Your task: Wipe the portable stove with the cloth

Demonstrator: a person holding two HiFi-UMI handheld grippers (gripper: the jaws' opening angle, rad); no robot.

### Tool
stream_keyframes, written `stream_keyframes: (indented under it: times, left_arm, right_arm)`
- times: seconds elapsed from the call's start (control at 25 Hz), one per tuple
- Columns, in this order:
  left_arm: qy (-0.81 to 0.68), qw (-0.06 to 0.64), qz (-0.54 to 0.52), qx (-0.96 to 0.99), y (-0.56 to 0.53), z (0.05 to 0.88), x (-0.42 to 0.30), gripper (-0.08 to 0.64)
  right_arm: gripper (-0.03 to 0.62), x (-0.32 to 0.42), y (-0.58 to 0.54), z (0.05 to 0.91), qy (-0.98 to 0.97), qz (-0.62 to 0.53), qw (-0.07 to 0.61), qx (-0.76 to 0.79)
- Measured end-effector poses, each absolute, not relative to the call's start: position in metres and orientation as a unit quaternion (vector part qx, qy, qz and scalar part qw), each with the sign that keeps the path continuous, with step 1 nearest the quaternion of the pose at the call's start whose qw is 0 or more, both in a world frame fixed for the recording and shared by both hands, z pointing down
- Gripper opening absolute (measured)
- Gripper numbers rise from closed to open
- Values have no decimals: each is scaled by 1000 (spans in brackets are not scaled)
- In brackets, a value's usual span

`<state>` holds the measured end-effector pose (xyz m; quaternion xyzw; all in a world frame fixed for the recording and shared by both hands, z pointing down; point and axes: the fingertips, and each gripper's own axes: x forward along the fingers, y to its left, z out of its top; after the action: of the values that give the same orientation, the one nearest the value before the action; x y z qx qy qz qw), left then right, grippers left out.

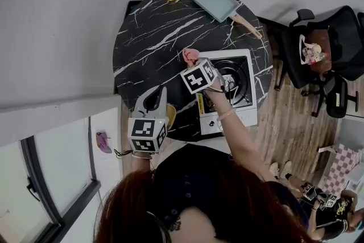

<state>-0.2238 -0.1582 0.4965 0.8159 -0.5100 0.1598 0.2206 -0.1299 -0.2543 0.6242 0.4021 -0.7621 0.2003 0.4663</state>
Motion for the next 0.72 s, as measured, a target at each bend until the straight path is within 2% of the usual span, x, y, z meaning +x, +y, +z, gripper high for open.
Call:
stream_keyframes:
  times: [0.28, 0.72]
  left_arm:
    - [-510, 218, 166, 816, -158, 493, -223, 14]
    - [-503, 195, 161, 826, -152, 479, -199, 14]
  right_arm:
    - [32, -133, -257, 620, -770, 180, 454, 410]
    - [32, -127, -241, 582, -808, 156, 369, 432]
